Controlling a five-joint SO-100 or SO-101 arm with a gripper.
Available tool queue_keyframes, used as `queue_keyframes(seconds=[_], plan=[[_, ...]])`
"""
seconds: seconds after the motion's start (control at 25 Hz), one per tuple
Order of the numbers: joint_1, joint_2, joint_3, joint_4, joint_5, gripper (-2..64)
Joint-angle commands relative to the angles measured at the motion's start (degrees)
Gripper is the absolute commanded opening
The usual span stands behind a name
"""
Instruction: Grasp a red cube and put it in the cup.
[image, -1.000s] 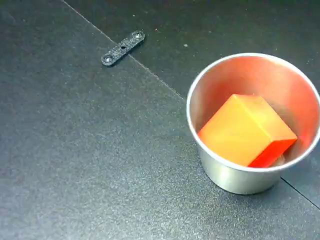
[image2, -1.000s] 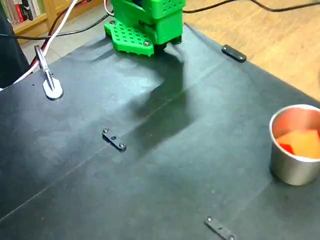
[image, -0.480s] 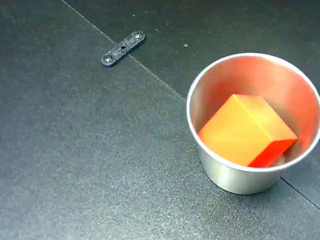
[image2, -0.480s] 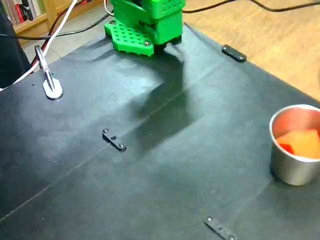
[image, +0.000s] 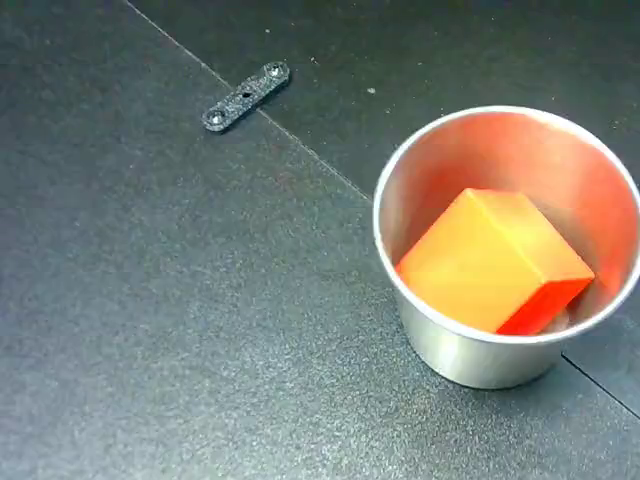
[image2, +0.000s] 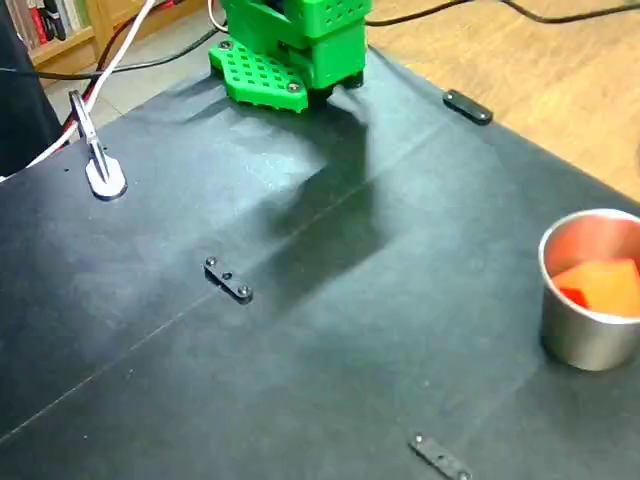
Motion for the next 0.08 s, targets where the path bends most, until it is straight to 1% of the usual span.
queue_keyframes(seconds=[0.0, 0.04], plan=[[-0.35, -0.79, 0.0, 3.52, 0.26, 28.5], [-0.35, -0.79, 0.0, 3.52, 0.09, 28.5]])
